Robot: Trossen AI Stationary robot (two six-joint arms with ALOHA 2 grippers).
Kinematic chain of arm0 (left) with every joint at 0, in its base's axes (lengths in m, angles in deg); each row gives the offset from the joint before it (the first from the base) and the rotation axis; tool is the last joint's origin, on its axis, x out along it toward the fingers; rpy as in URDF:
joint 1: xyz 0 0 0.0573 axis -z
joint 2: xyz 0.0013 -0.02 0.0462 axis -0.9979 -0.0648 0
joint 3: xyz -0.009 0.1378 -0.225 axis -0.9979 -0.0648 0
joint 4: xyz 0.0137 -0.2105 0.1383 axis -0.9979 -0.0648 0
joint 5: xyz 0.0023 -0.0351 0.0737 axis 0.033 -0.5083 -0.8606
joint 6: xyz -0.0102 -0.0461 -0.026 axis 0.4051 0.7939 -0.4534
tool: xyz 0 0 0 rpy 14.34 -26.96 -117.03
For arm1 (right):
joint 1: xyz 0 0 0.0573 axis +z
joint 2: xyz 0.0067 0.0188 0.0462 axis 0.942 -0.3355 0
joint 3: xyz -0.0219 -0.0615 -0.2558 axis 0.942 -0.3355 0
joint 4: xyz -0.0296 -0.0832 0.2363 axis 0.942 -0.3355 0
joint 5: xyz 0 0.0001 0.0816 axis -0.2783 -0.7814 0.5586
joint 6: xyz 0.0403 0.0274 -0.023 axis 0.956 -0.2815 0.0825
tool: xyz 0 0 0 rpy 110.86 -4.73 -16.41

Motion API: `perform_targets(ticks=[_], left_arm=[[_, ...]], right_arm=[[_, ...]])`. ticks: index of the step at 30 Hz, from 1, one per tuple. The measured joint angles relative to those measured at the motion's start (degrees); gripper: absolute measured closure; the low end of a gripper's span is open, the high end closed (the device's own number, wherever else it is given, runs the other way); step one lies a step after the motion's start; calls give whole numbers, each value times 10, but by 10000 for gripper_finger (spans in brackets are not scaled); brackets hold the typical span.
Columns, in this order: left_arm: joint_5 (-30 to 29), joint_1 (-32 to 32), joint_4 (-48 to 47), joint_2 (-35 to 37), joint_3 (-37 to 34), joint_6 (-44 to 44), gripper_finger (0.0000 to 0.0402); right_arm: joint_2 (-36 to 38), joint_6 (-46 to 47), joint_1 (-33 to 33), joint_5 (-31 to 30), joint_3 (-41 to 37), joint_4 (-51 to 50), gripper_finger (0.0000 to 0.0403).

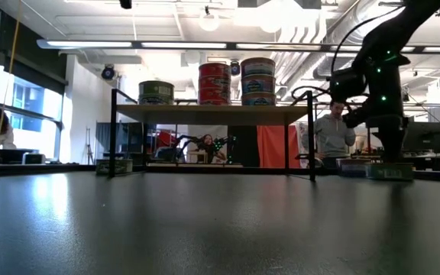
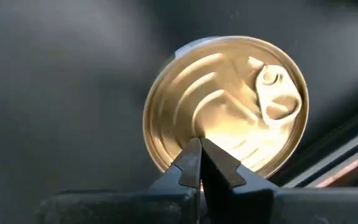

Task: Stack canned seafood by type on shelf
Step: Put the green tuna can on the shelf

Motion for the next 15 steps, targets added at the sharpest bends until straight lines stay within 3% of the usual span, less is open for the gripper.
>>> perform_targets(ticks=[13, 15], left_arm=[[-1, 0, 19, 0, 0, 0, 402], [-1, 0, 19, 0, 0, 0, 401]], right_arm=[[4, 16, 64, 6, 3, 12, 403], [5, 20, 63, -16, 3, 13, 403]])
